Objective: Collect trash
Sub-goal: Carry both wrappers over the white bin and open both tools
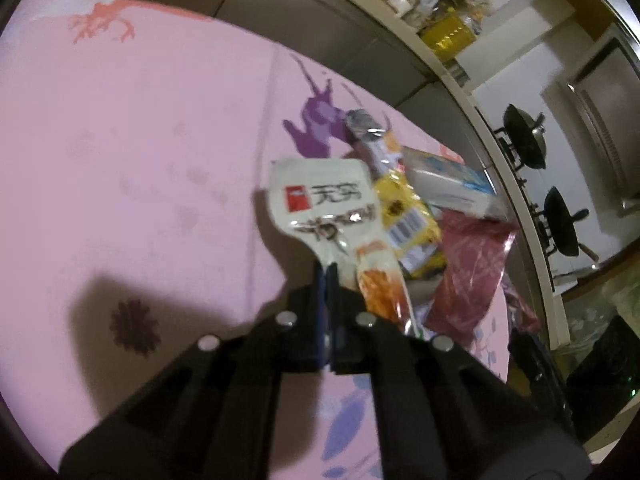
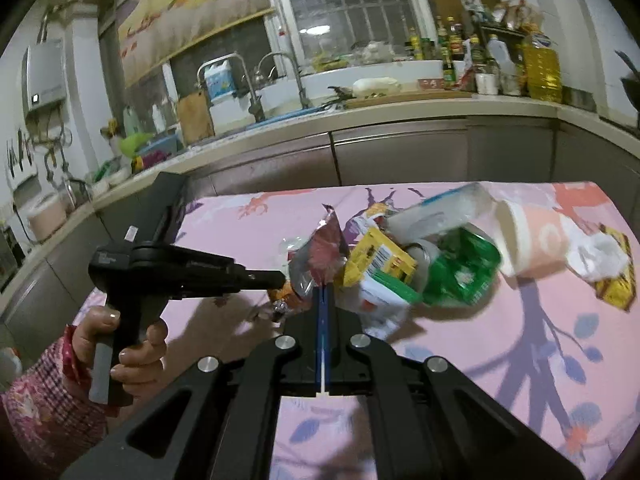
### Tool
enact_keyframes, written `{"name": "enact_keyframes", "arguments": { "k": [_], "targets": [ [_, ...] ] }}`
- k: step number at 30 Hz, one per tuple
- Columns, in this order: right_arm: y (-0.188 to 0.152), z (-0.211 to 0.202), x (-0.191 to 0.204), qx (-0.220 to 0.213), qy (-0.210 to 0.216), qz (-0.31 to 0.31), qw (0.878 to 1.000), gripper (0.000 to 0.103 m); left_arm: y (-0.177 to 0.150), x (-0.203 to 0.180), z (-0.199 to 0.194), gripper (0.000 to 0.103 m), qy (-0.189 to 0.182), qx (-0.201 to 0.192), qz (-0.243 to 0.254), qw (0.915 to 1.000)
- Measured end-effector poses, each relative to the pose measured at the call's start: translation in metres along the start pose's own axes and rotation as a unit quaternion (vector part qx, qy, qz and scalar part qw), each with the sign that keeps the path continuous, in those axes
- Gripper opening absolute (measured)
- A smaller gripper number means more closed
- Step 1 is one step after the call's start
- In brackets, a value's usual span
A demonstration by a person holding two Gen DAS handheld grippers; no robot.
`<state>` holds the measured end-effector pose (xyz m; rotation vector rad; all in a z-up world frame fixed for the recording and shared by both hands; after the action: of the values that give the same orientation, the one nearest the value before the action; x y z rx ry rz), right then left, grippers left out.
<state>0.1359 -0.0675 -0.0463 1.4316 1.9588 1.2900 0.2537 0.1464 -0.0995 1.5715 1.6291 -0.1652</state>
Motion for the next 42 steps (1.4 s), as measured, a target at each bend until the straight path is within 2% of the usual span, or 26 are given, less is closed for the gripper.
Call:
{"name": "enact_keyframes", "arguments": {
  "k": [6,11,15,21,29,36,39,42],
  "targets": [
    [-0.018,-0.048,-0.018,-0.009,-0.013,0.033,0.999,0.0,-0.035,-0.033,-0.03,0.001,-0.014,-0.021,0.037,0.999],
    [-0.041,-0.083,-0.042,-0.012,-0.041,0.062,0.997,0.0,-0.061,-0.063,-0.046,0.001,-0.03,-0.019,0.064,0.9973],
    [-0.051,-0.109,-0.064,-0.025,-0.06,0.087,0.994,0.0,-0.069,-0.096,-0.038,0.001,-0.04,-0.005,0.091,0.9951],
    [-0.064,-0.146,-0.105,-0.056,-0.095,0.121,0.987,0.0,-0.082,-0.164,0.003,0.001,-0.054,0.035,0.153,0.986],
    [-0.094,-0.199,-0.197,-0.094,-0.174,0.185,0.963,0.0,-0.097,-0.285,0.094,0.001,-0.084,0.108,0.23,0.9635],
    [-0.111,-0.242,-0.299,-0.119,-0.253,0.239,0.93,0.0,-0.123,-0.404,0.196,0.001,-0.098,0.173,0.313,0.9286],
    [-0.115,-0.249,-0.34,-0.115,-0.271,0.26,0.92,0.0,-0.132,-0.439,0.24,0.001,-0.094,0.193,0.335,0.9173],
    [-0.117,-0.249,-0.371,-0.107,-0.282,0.28,0.911,0.0,-0.137,-0.46,0.274,0.001,-0.083,0.204,0.351,0.9104]
  ]
}}
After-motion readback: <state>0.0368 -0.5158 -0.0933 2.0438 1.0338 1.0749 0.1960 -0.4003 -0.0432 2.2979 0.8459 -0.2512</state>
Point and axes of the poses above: each gripper's, at about its wrist camera, not at the fingertips, and z roughly the way its jaws point, x to its left, y to its top, the point moved 3 cm from there along z, roughly the way its jaws point, and after that the axes turned 2 degrees about -y, right-handed, at the moved point
